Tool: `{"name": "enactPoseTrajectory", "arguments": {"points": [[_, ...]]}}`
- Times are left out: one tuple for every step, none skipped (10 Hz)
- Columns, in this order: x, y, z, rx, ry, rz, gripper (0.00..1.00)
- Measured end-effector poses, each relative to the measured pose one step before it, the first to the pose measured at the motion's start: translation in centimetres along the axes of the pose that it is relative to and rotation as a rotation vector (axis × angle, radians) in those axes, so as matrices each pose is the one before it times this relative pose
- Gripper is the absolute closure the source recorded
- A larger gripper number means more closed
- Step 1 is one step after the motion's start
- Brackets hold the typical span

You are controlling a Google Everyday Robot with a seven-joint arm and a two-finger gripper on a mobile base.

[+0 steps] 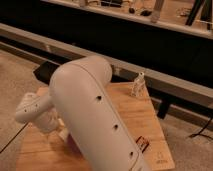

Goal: Place the white sponge in the ceramic bowl

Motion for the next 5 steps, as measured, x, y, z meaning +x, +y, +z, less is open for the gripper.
{"name": "enactPoseTrajectory", "arguments": {"points": [[-0.079, -0.559, 0.178, -0.00489, 0.00515, 0.01727, 0.2], [-0.112, -0.47, 0.128, -0.00429, 0.00316, 0.01409, 0.2], [-0.091, -0.322, 0.115, -0.00292, 0.00277, 0.01025, 0.2], [-0.082, -0.349, 0.107, -0.00256, 0.00281, 0.01022, 0.2], [-0.078, -0.319, 0.152, -0.00069, 0.00285, 0.00867, 0.2]]}}
